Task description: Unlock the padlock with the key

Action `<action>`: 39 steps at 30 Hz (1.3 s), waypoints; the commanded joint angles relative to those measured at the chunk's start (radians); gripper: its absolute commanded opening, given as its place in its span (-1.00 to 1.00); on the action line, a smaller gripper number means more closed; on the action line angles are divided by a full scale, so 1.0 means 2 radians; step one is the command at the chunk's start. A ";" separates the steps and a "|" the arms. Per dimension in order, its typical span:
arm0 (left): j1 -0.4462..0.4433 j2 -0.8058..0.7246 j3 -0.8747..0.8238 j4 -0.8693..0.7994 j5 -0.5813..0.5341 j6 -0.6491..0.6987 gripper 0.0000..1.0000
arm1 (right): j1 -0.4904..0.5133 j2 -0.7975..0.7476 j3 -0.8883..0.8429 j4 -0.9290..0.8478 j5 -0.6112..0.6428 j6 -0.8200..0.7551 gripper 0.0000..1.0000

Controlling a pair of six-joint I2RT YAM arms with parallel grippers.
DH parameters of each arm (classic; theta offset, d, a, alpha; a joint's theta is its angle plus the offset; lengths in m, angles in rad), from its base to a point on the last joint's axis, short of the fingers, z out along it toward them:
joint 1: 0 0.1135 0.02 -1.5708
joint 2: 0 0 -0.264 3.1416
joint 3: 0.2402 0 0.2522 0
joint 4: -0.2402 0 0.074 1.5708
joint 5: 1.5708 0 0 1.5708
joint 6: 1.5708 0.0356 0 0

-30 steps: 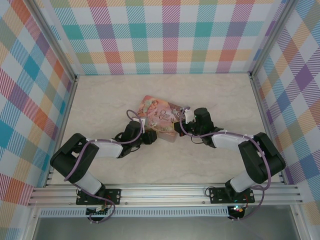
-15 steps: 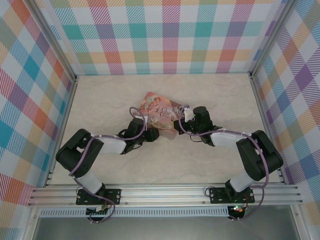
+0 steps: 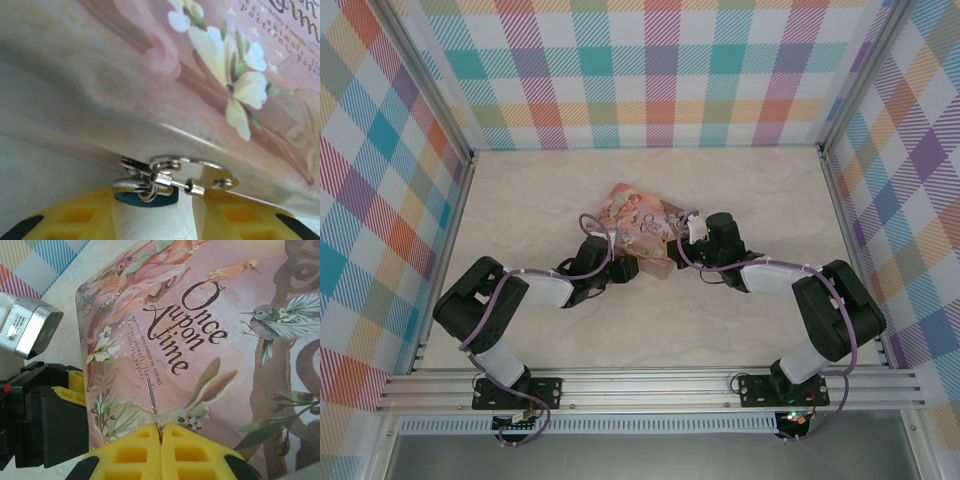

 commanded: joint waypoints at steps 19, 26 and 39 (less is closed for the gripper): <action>-0.001 0.020 0.002 0.090 -0.028 -0.030 -0.34 | 0.007 0.009 -0.003 -0.015 -0.016 0.001 -0.86; -0.002 0.015 -0.002 0.091 -0.028 -0.029 -0.41 | 0.007 -0.001 -0.005 -0.011 -0.018 0.005 -0.85; 0.000 -0.001 -0.004 0.094 -0.052 -0.030 -0.24 | 0.007 -0.010 -0.010 -0.014 -0.015 0.001 -0.86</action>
